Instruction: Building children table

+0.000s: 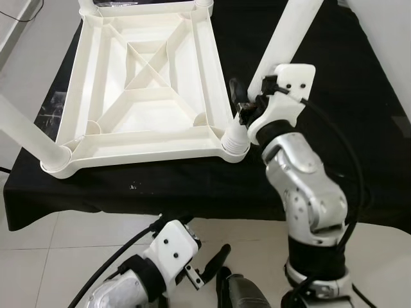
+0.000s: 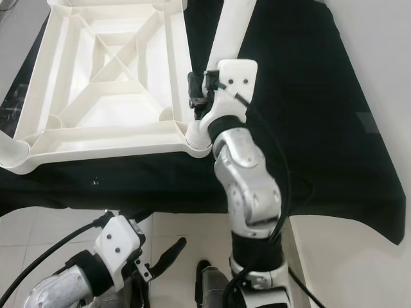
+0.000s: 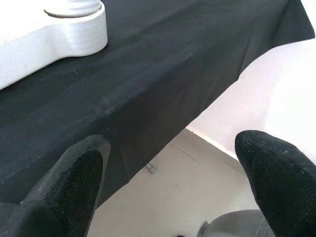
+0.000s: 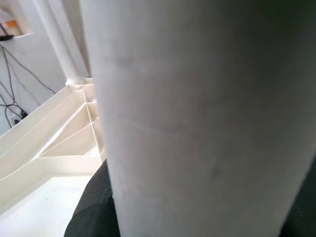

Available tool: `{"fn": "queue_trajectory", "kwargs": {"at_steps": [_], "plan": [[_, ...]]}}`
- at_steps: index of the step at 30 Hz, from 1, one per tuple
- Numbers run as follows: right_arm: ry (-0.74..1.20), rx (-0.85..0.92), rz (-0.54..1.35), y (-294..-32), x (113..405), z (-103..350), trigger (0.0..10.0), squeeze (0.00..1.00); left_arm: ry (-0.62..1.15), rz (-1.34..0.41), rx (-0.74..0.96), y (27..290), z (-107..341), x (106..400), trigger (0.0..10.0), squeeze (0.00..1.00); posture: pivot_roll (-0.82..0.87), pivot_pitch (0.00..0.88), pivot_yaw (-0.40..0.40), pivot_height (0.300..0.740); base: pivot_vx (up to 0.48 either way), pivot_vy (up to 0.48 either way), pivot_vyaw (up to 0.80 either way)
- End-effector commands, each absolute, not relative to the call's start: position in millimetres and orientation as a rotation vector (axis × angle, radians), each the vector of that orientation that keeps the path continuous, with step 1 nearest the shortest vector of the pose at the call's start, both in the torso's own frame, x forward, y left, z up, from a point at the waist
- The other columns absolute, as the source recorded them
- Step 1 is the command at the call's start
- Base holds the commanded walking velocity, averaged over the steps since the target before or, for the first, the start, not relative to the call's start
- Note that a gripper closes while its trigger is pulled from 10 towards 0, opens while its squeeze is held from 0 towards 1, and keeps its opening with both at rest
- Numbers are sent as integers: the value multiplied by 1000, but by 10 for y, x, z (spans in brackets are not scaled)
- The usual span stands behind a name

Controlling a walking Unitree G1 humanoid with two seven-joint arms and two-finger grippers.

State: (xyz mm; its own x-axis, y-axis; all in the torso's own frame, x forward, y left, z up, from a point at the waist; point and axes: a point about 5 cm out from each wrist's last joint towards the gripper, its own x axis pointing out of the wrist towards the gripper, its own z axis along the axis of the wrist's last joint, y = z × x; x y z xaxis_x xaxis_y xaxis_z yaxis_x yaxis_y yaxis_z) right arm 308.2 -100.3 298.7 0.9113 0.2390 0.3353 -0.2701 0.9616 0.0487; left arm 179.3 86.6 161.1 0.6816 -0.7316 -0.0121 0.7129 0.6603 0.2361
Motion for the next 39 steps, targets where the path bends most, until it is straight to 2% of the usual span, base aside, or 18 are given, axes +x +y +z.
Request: {"fn": "queue_trajectory", "kwargs": {"at_steps": [1, 6, 10, 14, 16, 18, 21, 23, 24, 26, 29, 33, 39], "plan": [[-405, 106, 297, -1003, 3032, 3086, 10000, 0, -82, -818, 239, 873, 1567, 1803, 10000, 0, -19, 227, -29, 740, 0, 0, 0], [-514, 64, 457, -866, 2899, 3182, 10000, 0, -117, -815, 274, 886, 1587, 1896, 10000, 0, -24, 205, -23, 740, 0, 0, 0], [-530, 65, 488, -839, 2879, 3199, 10000, 0, -126, -813, 284, 892, 1594, 1920, 10000, 0, -25, 202, -23, 740, 0, 0, 0], [-551, 25, 567, -802, 2883, 3217, 10000, 0, -185, -778, 286, 909, 1738, 2075, 10000, 0, -27, 178, -22, 740, 0, 0, 0], [-528, -110, 621, -859, 2974, 3178, 10000, 0, -290, -737, 213, 941, 2093, 2325, 10000, 0, -27, 162, -22, 740, 0, 0, 0], [-510, -148, 626, -901, 3020, 3160, 10000, 0, -323, -734, 180, 950, 2221, 2396, 10000, 0, -26, 159, -24, 740, 0, 0, 0], [-454, -284, 539, -1133, 3218, 3144, 10000, 0, -482, -783, 75, 1014, 2765, 2563, 10000, 0, -31, 138, -28, 740, 0, 0, 0], [-391, -351, 489, -1254, 3324, 3102, 10000, 0, -565, -847, 33, 1035, 3045, 2575, 10000, 0, -33, 130, -26, 740, 0, 0, 0], [-391, -351, 489, -1254, 3324, 3102, 10000, 0, -565, -847, 33, 1035, 3045, 2575, 10000, 0, -33, 130, -26, 740, 0, 0, 0], [-352, -406, 395, -1415, 3435, 3074, 10000, 0, -650, -953, 52, 1003, 3294, 2525, 10000, 0, -31, 107, -29, 740, 0, 0, 0], [-314, -407, 340, -1507, 3495, 3042, 10000, 0, -713, -1005, 74, 968, 3461, 2482, 10000, 0, -30, 99, -28, 740, 0, 0, 0], [-304, -400, 329, -1519, 3509, 3025, 10000, 0, -769, -991, 104, 950, 3570, 2481, 10000, 0, -29, 86, -26, 740, 0, 0, 0], [-412, -393, 557, -1247, 3324, 3060, 10000, 0, -826, -870, 73, 993, 3780, 2626, 10000, 0, -42, 73, -24, 740, 0, 0, 0]]}}
